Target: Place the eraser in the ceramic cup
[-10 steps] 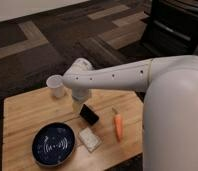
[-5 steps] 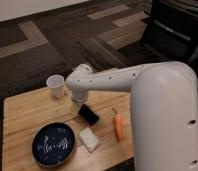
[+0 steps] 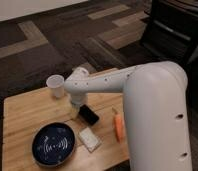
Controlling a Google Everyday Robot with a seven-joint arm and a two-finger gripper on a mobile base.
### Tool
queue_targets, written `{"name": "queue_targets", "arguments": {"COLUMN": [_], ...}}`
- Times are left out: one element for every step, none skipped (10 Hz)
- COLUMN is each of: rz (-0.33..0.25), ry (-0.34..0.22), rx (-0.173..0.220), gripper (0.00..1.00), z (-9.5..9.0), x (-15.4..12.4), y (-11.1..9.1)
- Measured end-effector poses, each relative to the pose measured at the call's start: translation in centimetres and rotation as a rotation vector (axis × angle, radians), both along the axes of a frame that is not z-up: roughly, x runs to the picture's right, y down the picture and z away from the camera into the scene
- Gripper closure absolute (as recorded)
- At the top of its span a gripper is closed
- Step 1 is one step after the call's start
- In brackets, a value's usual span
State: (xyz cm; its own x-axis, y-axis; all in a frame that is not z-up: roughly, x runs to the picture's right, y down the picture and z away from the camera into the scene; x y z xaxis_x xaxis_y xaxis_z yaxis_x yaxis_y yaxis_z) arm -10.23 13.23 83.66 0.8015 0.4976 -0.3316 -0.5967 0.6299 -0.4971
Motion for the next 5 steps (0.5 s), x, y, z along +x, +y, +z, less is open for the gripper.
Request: {"name": "queue_targets", "arguments": {"rz": [0.015, 0.030, 0.033, 0.026, 0.011], "ry": [0.024, 0.051, 0.062, 0.068, 0.076], "rx": [-0.005, -0.010, -0.012, 0.002, 0.014], "gripper": [0.35, 0.42, 0.53, 0.68, 0.80], "z": [0.22, 0.36, 0.34, 0.28, 0.02], "x": [-0.01, 0.08, -0.05, -0.20, -0.16], "y": [0.05, 0.09, 0.11, -0.34, -0.82]}}
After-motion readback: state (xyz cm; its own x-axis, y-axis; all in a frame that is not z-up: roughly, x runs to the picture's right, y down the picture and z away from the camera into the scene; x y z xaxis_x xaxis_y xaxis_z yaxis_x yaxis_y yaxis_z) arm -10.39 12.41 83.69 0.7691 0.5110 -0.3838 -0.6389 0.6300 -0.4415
